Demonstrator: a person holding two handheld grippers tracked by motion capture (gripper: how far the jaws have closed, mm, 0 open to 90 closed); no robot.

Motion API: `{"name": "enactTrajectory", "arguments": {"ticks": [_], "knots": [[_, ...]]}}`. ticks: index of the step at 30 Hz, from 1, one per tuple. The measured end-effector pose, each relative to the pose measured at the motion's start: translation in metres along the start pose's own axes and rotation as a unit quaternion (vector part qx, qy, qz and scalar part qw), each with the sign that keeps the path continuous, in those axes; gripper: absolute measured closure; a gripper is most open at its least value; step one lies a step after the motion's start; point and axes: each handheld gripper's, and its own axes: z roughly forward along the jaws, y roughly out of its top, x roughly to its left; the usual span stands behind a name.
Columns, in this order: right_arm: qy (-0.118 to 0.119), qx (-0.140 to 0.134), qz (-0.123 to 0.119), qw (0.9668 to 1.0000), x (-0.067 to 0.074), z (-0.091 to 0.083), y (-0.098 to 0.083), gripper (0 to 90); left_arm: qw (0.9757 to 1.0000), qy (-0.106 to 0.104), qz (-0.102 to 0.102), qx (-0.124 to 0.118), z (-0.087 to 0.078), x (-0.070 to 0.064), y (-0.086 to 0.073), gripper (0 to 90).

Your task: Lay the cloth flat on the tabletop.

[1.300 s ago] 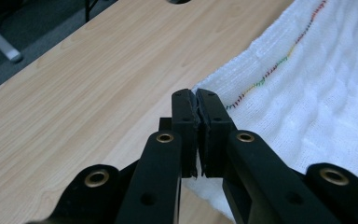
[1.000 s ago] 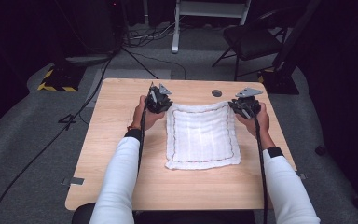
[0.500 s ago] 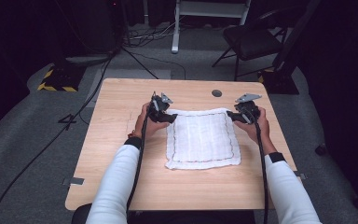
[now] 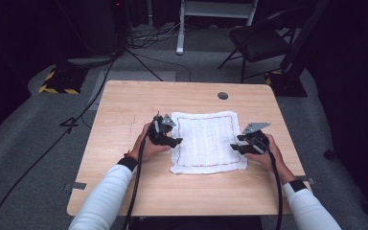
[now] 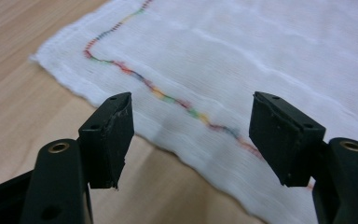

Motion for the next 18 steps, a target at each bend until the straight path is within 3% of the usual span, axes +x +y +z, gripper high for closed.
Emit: {"name": "enactTrajectory", "arguments": {"ticks": [4,9,12,18], "knots": [[0.012,-0.005,-0.009,0.9999,0.013,-0.017,-0.016,45.9,0.9997,-0.017,0.016,-0.002,-0.011,-0.025,-0.014,26.1],[0.009,0.006,-0.025,0.9996,0.025,-0.023,-0.029,44.6,0.9984,-0.038,0.039,0.017,-0.011,-0.049,-0.028,25.9],[0.012,0.013,-0.022,0.9996,0.029,-0.023,-0.037,45.0,0.9974,-0.039,0.047,0.04,-0.008,-0.056,-0.032,25.9],[0.01,0.009,-0.007,0.9999,0.03,-0.032,-0.049,45.3,0.9975,-0.033,0.049,0.039,-0.008,-0.06,-0.036,26.9]]}}
